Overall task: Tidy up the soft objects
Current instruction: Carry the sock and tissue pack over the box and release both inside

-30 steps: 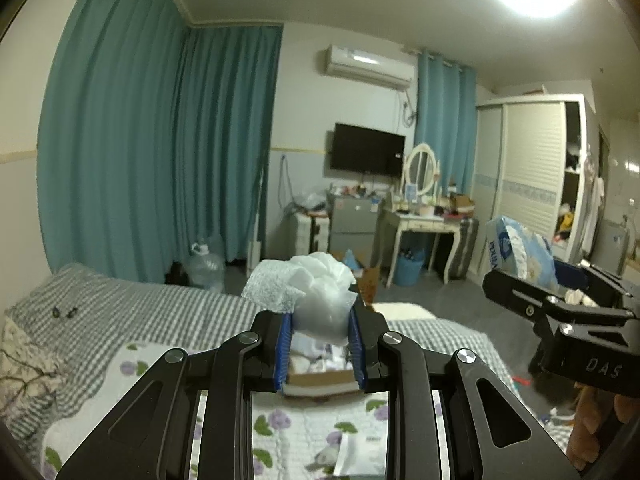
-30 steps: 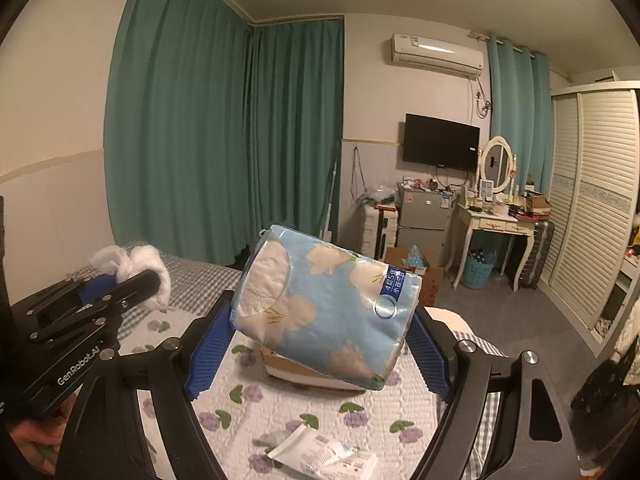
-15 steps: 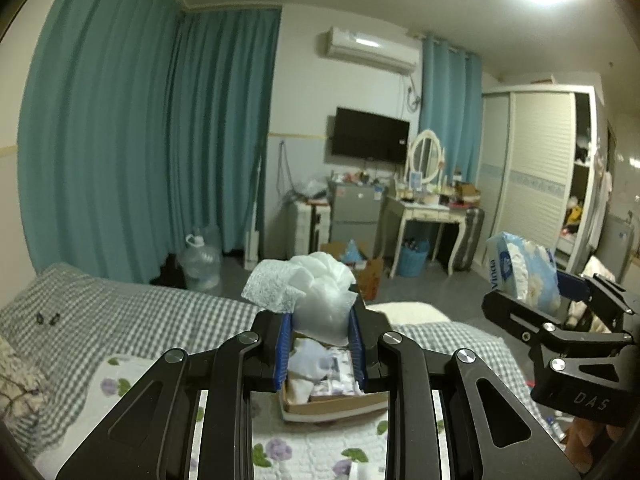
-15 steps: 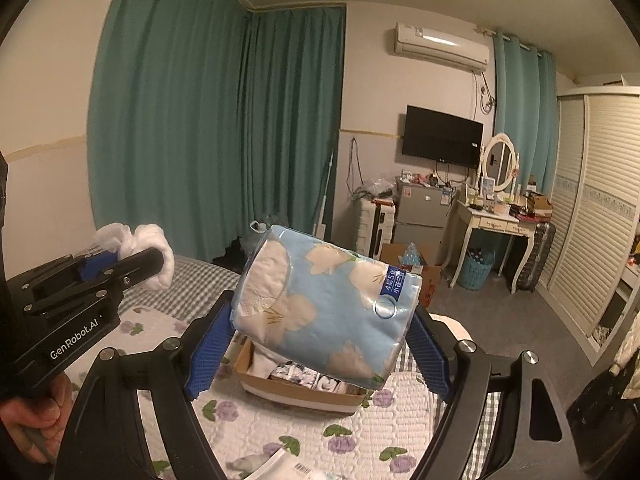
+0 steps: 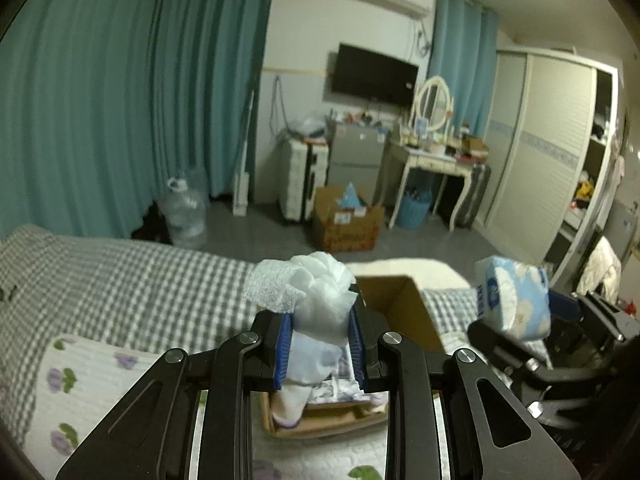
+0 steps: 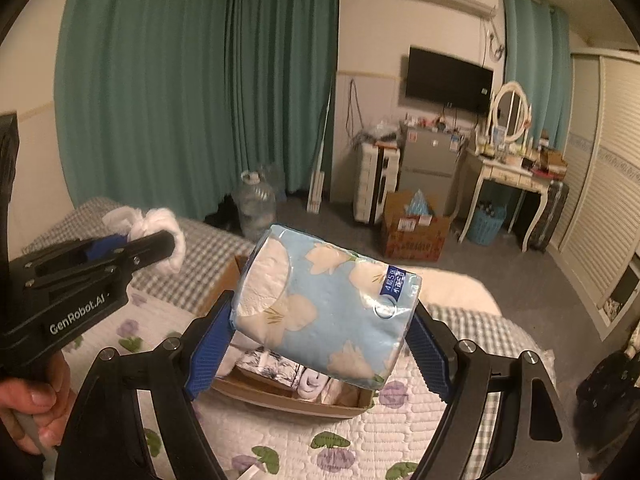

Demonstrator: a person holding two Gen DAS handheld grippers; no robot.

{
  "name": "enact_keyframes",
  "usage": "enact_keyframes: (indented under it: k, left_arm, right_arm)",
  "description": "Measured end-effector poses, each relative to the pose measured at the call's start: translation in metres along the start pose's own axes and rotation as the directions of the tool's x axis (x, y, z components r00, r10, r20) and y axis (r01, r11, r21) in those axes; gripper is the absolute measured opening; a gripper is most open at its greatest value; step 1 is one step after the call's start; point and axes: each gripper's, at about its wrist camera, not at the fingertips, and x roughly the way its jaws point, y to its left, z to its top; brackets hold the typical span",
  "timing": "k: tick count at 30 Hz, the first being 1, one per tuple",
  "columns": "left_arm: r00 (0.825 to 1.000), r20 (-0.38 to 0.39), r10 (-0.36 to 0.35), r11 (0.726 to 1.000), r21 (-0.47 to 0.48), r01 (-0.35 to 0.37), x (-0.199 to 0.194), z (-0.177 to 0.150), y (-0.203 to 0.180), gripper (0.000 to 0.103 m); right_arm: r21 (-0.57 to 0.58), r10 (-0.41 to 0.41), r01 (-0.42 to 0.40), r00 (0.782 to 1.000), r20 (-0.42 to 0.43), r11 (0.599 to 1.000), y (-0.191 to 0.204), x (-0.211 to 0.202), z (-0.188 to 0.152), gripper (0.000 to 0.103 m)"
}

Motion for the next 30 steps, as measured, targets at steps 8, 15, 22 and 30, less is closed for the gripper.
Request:
enact_keyframes:
  k: [8,15,22,30]
  left_arm:
    - [0.991,-0.130,0.005,1.000,0.026,-0.002,0.075,-0.019,0.000,0.024]
    - [0.979,-0.203,-0.013,0.999,0.033,0.020,0.114,-0.028,-0.001,0.024]
    - [0.973,-0.231,0.007,1.000,0.025,-0.001,0.138,-0.026,0.006,0.026]
    - [0.971,-0.233,0.046,0.999,0.038,-0.038,0.129,-0.023,0.006,0.056]
  right_arm:
    - [-0.005,0.018,-0.019,0.991,-0.134,1.000,-0.013,0.089,-0.034,0.081]
    - [-0.017,0.021,-0.025,0.977,-0.211,1.000,-0.019,0.137,-0.056,0.081]
    - [-0.028,0.024,-0.033,0.961,-0.277,0.999,-0.018,0.167,-0.069,0.081]
    - [-0.048,-0.017,0.004,0.959,-0.282,0.999,-0.015,0.165,-0.071,0.084]
